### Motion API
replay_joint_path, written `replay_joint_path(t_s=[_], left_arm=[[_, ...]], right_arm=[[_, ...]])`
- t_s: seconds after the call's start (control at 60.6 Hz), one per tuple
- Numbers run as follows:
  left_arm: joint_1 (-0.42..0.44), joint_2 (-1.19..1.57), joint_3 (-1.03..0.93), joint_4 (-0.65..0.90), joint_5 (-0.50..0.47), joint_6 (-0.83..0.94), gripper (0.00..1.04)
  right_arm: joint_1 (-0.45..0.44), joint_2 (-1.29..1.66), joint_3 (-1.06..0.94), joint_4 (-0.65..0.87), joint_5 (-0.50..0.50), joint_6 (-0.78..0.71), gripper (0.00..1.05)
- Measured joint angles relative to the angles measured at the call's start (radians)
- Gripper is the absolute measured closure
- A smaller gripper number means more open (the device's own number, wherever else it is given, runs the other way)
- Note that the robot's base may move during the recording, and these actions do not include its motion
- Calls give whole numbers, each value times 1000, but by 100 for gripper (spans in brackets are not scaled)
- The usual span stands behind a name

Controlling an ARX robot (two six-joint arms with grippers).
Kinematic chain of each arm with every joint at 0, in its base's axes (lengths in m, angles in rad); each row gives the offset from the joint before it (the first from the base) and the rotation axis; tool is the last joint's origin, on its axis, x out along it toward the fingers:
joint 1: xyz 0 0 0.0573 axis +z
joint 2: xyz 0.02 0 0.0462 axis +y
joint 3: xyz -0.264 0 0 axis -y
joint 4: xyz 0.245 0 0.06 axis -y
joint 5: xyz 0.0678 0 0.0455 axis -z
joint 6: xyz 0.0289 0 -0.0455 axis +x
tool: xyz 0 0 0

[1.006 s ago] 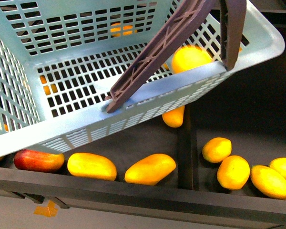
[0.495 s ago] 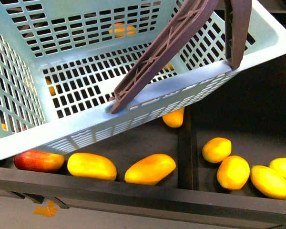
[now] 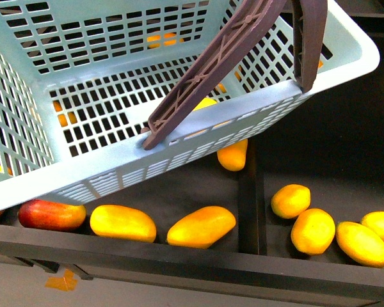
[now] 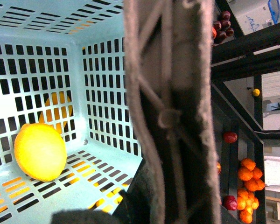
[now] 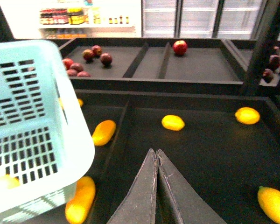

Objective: Pick lemon and mango into basket

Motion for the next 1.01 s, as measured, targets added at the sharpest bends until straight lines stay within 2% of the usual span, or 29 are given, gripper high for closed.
replay_joint_path(t_s=[0.247, 0.396, 0.511, 0.759, 0.792, 1.006], left_arm=[[0, 0, 0, 0, -2, 1, 100], [0, 0, 0, 0, -5, 2, 100], [0, 0, 0, 0, 0, 1, 100], [-11, 0, 0, 0, 9, 2, 100], [-12, 0, 0, 0, 14, 1, 100], [-10, 0, 0, 0, 3, -2, 100]], right_arm=[[-3, -149, -64, -86, -5, -2, 101], [-3, -167, -69, -90, -5, -1, 77], [-3, -167, -69, -90, -5, -1, 52], [-6, -169, -69, -90, -1, -1, 11], [-6, -169, -69, -90, -4, 0, 7], [-6, -170, -69, -91, -5, -1, 9]])
